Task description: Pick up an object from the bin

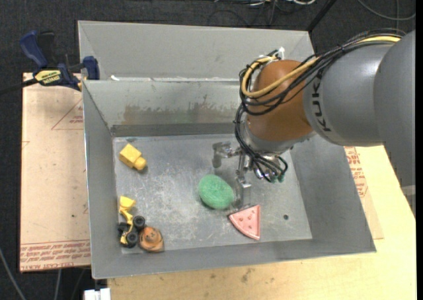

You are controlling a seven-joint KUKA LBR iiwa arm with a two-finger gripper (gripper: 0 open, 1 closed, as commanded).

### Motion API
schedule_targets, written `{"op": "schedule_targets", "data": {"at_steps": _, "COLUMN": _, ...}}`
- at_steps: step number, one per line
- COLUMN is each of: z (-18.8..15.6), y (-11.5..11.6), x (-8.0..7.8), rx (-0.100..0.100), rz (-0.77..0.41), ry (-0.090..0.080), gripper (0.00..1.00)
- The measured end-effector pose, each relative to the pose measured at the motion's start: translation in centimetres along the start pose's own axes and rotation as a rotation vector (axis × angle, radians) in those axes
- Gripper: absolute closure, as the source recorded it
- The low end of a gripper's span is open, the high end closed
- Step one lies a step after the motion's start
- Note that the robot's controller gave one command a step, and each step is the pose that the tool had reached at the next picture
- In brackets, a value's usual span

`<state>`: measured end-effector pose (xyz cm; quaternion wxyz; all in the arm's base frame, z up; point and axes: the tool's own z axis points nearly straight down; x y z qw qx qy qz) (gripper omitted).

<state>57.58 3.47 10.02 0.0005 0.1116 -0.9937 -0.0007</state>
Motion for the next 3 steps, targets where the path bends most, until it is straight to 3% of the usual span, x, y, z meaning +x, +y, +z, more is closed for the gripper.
{"op": "schedule_targets", "data": {"at_steps": 1, "z": 2.7, "y": 2.9, "x": 2.3, "rx": 0.001, "rz": 0.428, "ry": -0.006, "gripper": 1.0}}
{"op": "schedule_targets", "data": {"at_steps": 2, "z": 2.7, "y": 2.9, "x": 2.3, "rx": 0.001, "rz": 0.428, "ry": -0.006, "gripper": 1.0}}
{"op": "schedule_targets", "data": {"at_steps": 3, "z": -10.3, "y": 2.6, "x": 4.3, "rx": 0.001, "rz": 0.417, "ry": -0.004, "gripper": 1.0}}
